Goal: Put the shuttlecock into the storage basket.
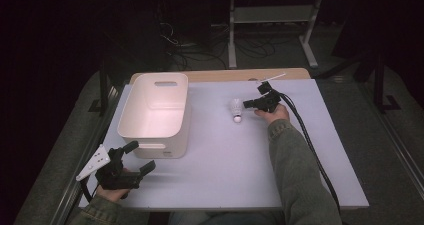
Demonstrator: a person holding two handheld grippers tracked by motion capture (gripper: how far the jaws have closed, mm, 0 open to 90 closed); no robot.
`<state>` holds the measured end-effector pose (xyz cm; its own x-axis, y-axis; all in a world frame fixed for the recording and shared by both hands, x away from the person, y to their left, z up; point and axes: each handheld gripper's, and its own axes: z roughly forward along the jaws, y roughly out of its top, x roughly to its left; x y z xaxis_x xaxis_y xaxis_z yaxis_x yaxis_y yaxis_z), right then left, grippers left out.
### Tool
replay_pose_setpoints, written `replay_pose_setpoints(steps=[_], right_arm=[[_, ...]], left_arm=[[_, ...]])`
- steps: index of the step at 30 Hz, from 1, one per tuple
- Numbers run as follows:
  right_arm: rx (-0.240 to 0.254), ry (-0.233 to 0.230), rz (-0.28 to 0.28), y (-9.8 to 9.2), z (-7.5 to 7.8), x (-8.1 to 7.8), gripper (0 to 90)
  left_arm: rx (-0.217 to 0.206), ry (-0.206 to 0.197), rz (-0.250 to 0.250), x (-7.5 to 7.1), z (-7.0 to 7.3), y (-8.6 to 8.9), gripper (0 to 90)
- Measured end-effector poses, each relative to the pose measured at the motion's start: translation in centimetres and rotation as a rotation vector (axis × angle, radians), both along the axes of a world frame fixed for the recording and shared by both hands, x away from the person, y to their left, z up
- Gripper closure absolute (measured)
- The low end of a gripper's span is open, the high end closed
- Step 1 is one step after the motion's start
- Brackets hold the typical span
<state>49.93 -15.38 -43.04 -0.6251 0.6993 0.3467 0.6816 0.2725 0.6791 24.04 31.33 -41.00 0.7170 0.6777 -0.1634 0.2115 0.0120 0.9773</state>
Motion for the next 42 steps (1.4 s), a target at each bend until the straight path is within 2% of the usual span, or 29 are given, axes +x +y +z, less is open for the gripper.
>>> replay_pose_setpoints(steps=[4,20,42], right_arm=[[0.017,0.007,0.015,0.7,-0.1,0.4,88.8],[0.029,0.032,0.061,2.9,-0.6,0.9,88.8],[0.051,0.048,0.135,5.3,-1.1,0.1,88.8]], left_arm=[[-0.002,0.001,0.001,0.0,0.0,0.0,0.8],[-0.005,0.0,-0.002,0.0,0.0,0.0,0.8],[-0.016,0.001,-0.005,-0.1,0.0,0.0,0.8]])
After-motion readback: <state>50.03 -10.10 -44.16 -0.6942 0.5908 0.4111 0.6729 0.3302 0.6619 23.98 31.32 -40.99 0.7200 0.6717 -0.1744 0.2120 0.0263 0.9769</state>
